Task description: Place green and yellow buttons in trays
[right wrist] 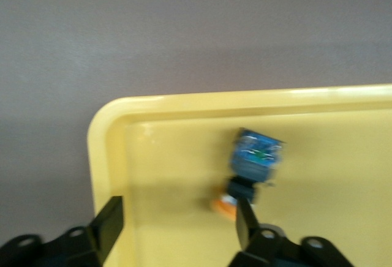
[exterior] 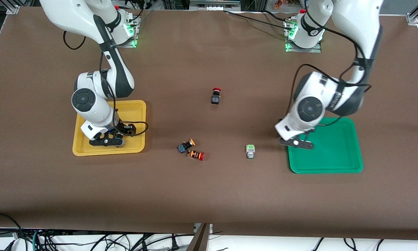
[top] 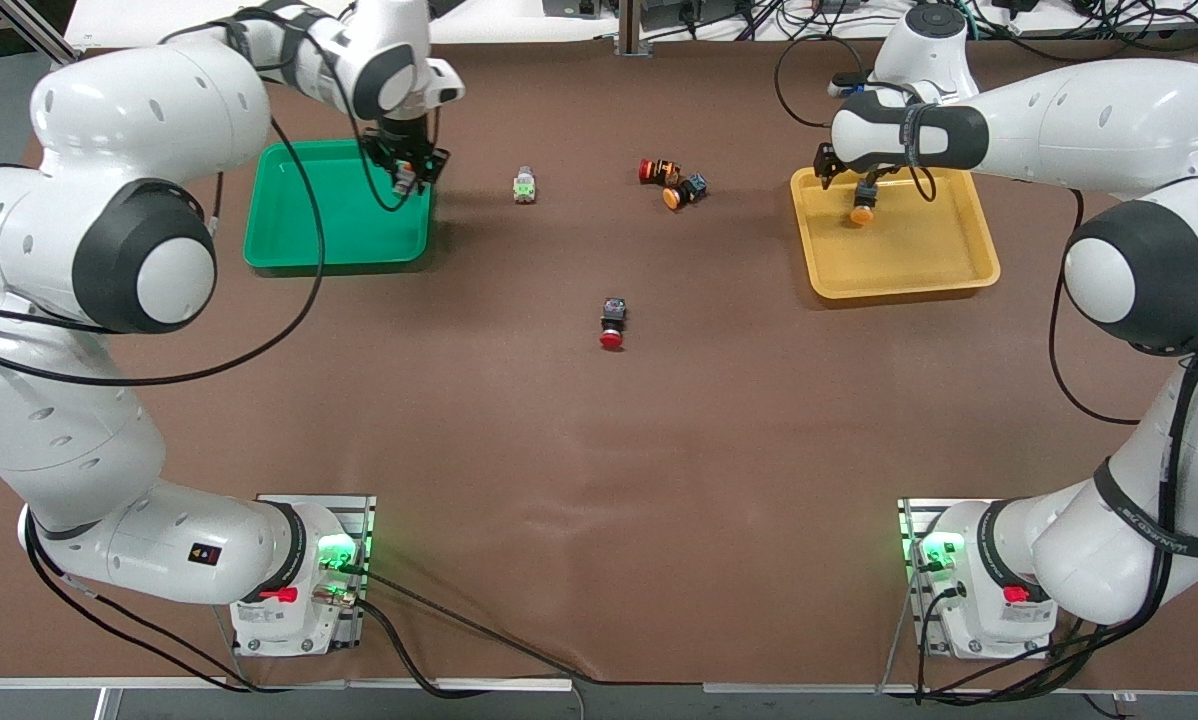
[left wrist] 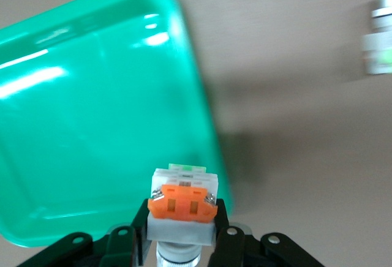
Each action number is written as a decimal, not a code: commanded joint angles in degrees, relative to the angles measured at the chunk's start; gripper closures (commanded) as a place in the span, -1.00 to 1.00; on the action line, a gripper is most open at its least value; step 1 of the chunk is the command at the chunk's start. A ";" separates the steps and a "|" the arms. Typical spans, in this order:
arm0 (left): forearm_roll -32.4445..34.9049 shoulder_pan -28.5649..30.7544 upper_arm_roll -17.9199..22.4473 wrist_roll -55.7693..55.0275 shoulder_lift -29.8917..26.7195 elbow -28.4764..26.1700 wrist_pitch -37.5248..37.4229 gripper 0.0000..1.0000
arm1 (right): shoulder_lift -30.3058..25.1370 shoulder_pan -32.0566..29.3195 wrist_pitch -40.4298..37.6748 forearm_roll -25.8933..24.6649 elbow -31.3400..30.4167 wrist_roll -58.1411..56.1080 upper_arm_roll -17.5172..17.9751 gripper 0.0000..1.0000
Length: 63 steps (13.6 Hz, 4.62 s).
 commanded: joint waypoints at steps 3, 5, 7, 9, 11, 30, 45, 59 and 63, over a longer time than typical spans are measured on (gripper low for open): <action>1.27 6.10 -0.73 6.80 5.62 -2.73 6.53 0.43 | -0.98 3.62 -0.60 0.17 2.27 34.13 5.56 -0.99; 1.27 7.43 -0.99 8.55 5.38 -3.73 8.15 -0.31 | 1.66 6.28 -0.52 -0.01 5.35 42.24 5.48 -0.98; 1.18 8.05 -1.08 12.41 5.12 -3.29 7.98 -1.00 | 3.94 7.95 0.27 0.07 8.34 47.59 5.48 -0.98; -0.30 8.57 -1.17 12.17 3.72 -2.59 6.06 -1.00 | 7.88 9.26 0.71 0.33 13.16 53.83 5.57 -0.98; -6.60 7.09 -1.25 11.64 3.18 2.92 1.50 -1.00 | 12.72 10.33 3.24 0.60 17.65 57.72 5.57 -0.91; -17.01 -10.24 -0.02 -9.46 22.25 17.47 19.93 -1.00 | 25.92 11.56 11.88 4.20 27.34 61.87 5.65 1.00; -10.95 -2.00 5.78 7.00 9.68 17.81 -8.19 0.91 | 8.88 -6.44 -12.91 4.12 18.73 -2.29 0.21 1.00; -11.12 10.16 5.25 37.04 8.74 13.85 -6.51 -1.00 | -2.64 -13.49 -27.72 3.94 19.66 -10.82 -4.44 -1.00; -11.65 9.89 4.99 26.07 -1.10 14.29 -13.89 -1.00 | -2.73 -13.40 -43.81 3.77 32.58 -10.91 -5.95 -1.00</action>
